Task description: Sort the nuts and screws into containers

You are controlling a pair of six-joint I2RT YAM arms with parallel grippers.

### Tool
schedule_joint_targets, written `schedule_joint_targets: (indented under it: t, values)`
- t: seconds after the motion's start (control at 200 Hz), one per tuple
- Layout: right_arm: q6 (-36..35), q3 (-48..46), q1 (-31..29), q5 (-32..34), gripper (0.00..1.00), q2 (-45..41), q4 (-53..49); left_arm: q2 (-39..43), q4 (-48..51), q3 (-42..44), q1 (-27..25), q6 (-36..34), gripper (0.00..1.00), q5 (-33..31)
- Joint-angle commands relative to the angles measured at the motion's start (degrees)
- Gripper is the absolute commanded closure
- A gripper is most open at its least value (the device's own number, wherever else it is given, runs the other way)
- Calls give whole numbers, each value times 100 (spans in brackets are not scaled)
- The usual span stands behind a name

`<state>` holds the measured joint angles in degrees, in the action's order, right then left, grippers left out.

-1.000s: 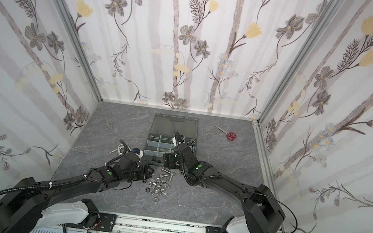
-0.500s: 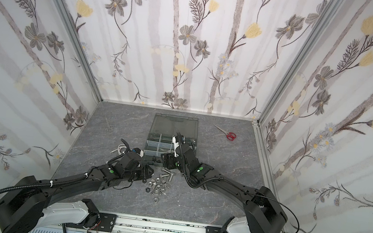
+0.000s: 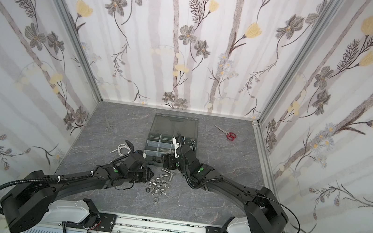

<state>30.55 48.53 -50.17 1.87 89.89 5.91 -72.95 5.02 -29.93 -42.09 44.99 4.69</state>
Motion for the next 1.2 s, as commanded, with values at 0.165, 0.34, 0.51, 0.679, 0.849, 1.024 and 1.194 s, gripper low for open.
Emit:
schedule_joint_targets:
  t: [0.165, 0.34, 0.51, 0.679, 0.849, 1.024, 1.194]
  values:
    - [83, -54, 3, 6, 23, -68, 235, -322, 78, -121, -92, -34, 58, -90]
    - [92, -71, -1, 6, 23, -50, 243, -496, 103, -217, -115, -100, 61, -133]
    - [91, -106, -1, 6, 23, -76, 244, -640, 144, -279, -124, -135, 64, -180]
    - [92, -109, 7, 2, 23, -77, 261, -750, 188, -298, -135, -139, 68, -234]
    - [90, -115, 7, 2, 23, -68, 266, -886, 228, -344, -159, -166, 73, -256]
    - [48, -169, 7, 120, 23, -111, 320, -965, 254, -436, -178, -212, 76, -278]
    - [75, -38, 4, 134, 24, -61, 109, -1039, 254, -562, -181, -287, 78, -419]
